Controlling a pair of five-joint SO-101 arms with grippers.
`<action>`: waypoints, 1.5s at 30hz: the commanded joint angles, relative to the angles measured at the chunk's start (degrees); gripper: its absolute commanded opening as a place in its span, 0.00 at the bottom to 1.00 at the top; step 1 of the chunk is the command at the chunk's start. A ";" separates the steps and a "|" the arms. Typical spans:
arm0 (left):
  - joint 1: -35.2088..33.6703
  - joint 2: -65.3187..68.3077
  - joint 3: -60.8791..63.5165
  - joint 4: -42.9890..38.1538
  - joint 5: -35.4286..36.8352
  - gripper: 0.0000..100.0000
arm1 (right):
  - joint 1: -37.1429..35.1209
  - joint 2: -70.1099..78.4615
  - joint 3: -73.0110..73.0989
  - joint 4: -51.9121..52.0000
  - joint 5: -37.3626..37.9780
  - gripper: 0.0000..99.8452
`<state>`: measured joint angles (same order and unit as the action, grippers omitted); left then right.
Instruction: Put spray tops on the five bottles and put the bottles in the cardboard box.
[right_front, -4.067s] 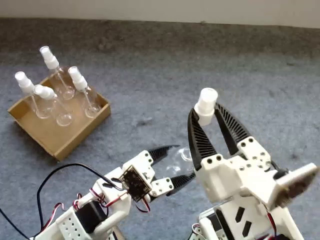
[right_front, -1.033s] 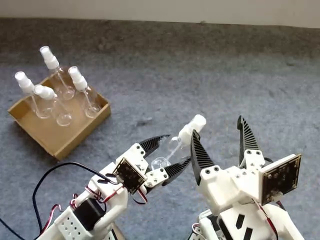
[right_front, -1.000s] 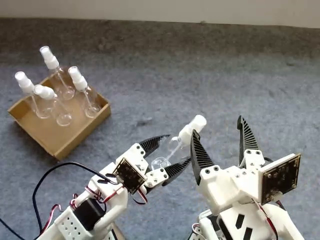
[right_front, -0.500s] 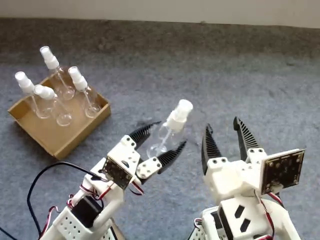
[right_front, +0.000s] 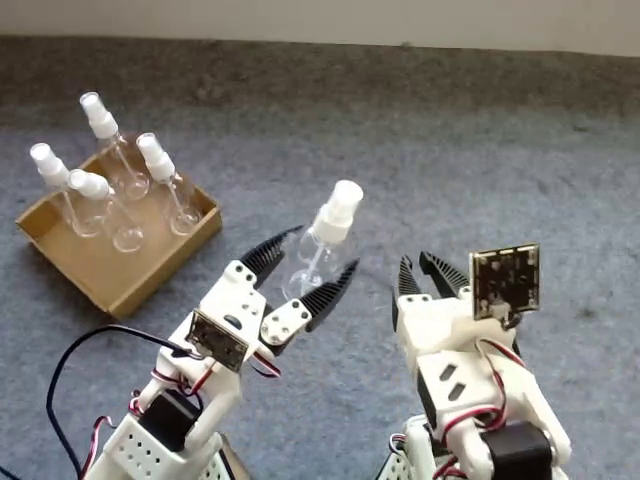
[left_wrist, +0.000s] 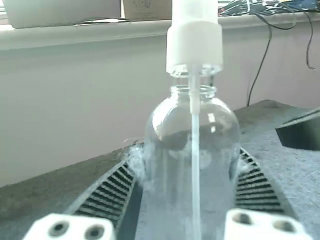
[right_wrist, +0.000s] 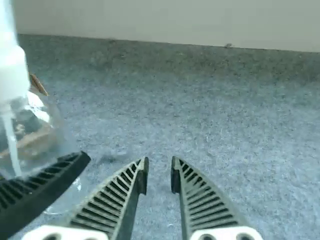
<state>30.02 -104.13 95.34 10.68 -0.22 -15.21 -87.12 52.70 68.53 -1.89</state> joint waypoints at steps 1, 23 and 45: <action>-5.67 -0.22 -4.88 -1.58 0.53 0.12 | 0.57 -0.04 5.41 -6.64 0.53 0.06; -9.63 4.79 -16.66 -1.41 0.53 0.12 | -22.90 -0.04 28.88 -30.11 0.70 0.06; -6.11 47.96 -28.00 -26.90 0.62 0.12 | -23.08 -0.04 46.99 -66.95 0.35 0.06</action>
<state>22.81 -60.79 67.03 -8.48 -0.22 -37.80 -86.42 95.87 7.16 -1.89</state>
